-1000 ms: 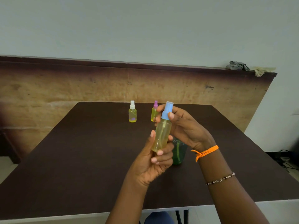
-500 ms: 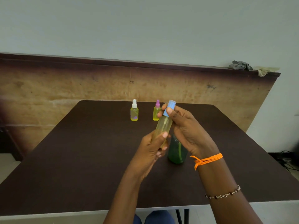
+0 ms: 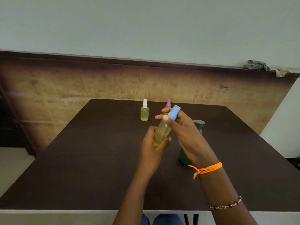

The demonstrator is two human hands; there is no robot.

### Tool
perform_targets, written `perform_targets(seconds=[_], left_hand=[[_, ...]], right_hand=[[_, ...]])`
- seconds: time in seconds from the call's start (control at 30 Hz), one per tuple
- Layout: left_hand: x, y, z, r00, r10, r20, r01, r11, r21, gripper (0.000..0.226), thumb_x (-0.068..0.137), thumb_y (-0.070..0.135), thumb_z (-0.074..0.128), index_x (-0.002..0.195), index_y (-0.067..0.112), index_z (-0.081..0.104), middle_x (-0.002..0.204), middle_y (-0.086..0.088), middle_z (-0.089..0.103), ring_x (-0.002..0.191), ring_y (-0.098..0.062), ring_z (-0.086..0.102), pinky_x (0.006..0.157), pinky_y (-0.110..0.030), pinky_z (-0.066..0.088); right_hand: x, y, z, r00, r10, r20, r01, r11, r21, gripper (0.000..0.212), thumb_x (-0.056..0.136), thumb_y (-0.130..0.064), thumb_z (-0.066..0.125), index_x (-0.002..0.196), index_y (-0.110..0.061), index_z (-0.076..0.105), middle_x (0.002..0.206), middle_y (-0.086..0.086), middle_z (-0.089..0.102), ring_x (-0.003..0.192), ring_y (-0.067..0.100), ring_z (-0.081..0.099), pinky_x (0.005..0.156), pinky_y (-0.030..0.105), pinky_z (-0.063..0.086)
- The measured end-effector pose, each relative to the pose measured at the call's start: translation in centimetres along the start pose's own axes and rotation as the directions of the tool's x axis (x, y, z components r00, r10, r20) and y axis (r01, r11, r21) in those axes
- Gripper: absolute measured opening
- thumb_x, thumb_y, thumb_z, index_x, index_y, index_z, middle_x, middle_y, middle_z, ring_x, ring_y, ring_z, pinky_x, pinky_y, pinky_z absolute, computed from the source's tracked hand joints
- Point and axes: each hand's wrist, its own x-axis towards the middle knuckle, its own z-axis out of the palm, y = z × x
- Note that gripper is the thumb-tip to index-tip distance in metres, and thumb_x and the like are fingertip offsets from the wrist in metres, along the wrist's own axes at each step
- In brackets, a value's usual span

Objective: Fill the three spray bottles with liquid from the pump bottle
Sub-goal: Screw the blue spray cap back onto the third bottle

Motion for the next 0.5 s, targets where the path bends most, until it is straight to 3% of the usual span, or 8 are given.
perform_targets(seconds=[0.1, 0.2, 0.27, 0.4, 0.5], left_hand=[[1.0, -1.0, -1.8, 0.998, -0.007, -0.063, 0.012, 0.997, 0.074, 0.026, 0.083, 0.014, 0.066, 0.089, 0.029, 0.045, 0.082, 0.009, 0.058, 0.070, 0.000, 0.055, 0.061, -0.022, 0.043], [2.3, -1.8, -3.5, 0.999, 0.000, -0.052, 0.007, 0.992, 0.129, 0.033, 0.084, 0.008, 0.063, 0.096, 0.030, 0.041, 0.092, 0.012, 0.056, 0.081, 0.001, 0.057, 0.064, -0.014, 0.044], [3.6, -2.7, -4.9, 1.000, -0.013, -0.015, 0.016, 0.983, 0.183, 0.038, 0.083, 0.003, 0.062, 0.102, 0.027, 0.039, 0.099, 0.011, 0.054, 0.089, -0.001, 0.056, 0.069, -0.012, 0.044], [6.8, -5.0, -8.0, 0.999, -0.035, -0.001, 0.034, 0.964, 0.263, 0.046, 0.077, -0.005, 0.063, 0.114, 0.021, 0.054, 0.111, 0.000, 0.052, 0.104, -0.014, 0.058, 0.090, -0.033, 0.050], [9.0, -6.5, -9.9, 0.997, -0.064, -0.035, 0.072, 0.944, 0.321, 0.045, 0.078, -0.009, 0.062, 0.118, 0.012, 0.059, 0.112, 0.000, 0.051, 0.104, -0.013, 0.059, 0.090, -0.025, 0.049]], right_hand=[[0.8, 1.8, 1.8, 0.996, 0.086, 0.027, -0.087, 0.996, 0.022, 0.030, 0.089, -0.004, 0.060, 0.118, -0.010, 0.054, 0.107, 0.006, 0.067, 0.094, 0.009, 0.064, 0.072, 0.016, 0.051], [2.1, 3.4, 3.4, 0.994, 0.108, 0.026, -0.108, 0.994, -0.011, 0.029, 0.089, -0.003, 0.061, 0.117, -0.007, 0.055, 0.102, 0.004, 0.068, 0.088, 0.007, 0.064, 0.063, 0.013, 0.048], [3.7, 4.4, 4.3, 0.996, 0.088, 0.019, -0.086, 0.994, -0.070, 0.025, 0.088, -0.003, 0.062, 0.112, -0.010, 0.058, 0.098, 0.002, 0.068, 0.085, 0.004, 0.064, 0.066, 0.016, 0.050], [7.4, 7.5, 6.0, 0.999, 0.027, -0.040, -0.034, 0.983, -0.181, 0.029, 0.084, 0.002, 0.065, 0.098, -0.022, 0.057, 0.100, 0.003, 0.067, 0.096, 0.013, 0.064, 0.080, 0.025, 0.052], [9.7, 9.8, 7.2, 0.995, 0.026, -0.092, -0.046, 0.975, -0.218, 0.027, 0.083, 0.002, 0.066, 0.101, -0.016, 0.055, 0.102, 0.004, 0.067, 0.095, 0.013, 0.065, 0.084, 0.027, 0.051]])
